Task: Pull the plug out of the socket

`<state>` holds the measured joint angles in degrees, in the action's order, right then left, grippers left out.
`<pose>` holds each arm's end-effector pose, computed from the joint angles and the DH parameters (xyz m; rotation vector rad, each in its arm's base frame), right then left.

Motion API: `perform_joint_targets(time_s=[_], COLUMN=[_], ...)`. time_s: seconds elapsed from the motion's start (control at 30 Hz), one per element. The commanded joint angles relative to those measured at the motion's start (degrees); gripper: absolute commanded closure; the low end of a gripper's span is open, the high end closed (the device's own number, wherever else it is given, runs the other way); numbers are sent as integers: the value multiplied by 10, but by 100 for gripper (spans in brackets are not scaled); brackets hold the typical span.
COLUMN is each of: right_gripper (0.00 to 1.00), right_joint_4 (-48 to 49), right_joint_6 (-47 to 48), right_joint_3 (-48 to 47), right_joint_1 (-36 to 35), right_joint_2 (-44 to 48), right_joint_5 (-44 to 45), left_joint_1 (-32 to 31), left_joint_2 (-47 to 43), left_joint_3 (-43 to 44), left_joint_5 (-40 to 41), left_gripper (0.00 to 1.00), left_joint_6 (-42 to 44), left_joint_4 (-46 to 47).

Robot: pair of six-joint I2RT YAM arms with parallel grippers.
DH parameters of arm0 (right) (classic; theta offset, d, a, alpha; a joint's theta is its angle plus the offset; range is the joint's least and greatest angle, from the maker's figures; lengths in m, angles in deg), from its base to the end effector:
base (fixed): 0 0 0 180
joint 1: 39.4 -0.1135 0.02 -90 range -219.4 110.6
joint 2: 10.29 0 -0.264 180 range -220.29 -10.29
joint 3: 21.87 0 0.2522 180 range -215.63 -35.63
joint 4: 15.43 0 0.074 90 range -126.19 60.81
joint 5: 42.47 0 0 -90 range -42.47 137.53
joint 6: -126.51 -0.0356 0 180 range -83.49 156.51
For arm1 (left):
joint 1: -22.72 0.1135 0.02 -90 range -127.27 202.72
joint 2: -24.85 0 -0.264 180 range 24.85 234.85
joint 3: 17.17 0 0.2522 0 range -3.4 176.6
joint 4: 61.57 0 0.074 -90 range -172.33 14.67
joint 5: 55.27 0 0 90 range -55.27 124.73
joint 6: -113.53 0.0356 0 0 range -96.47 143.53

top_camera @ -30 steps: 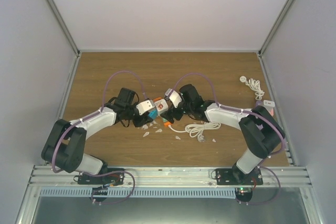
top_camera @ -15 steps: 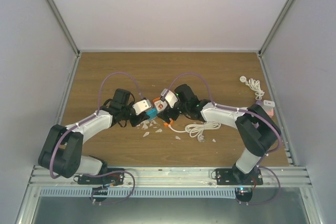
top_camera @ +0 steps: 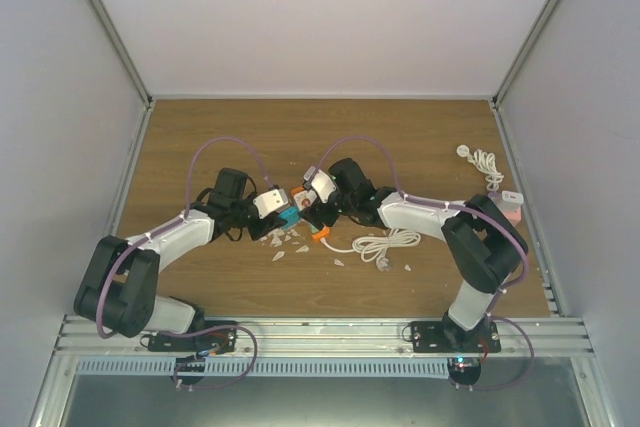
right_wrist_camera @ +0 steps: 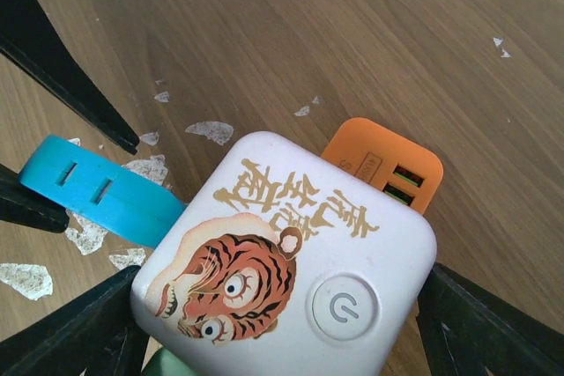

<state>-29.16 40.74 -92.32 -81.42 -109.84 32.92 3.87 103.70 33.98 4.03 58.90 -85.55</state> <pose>0.2642 0.2501 0.1775 -1.0522 2.1263 0.6222 0.2374 -0.1003 0.1732 1.2761 1.9986 -0.5234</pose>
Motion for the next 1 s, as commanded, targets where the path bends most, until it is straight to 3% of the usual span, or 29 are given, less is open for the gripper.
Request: perform_joint_targets(time_s=[0.0, 0.97], right_gripper=[20, 39], right_joint_4=[2, -10], right_joint_6=[3, -13], right_joint_3=[-10, -5], right_joint_1=[-6, -6], right_joint_2=[-9, -21], right_joint_5=[22, 132], left_joint_1=[4, 3], left_joint_2=[10, -46], left_joint_3=[4, -43], left_joint_5=[-20, 6], left_gripper=[68, 85], left_joint_6=[-2, 19], left_joint_4=[34, 6])
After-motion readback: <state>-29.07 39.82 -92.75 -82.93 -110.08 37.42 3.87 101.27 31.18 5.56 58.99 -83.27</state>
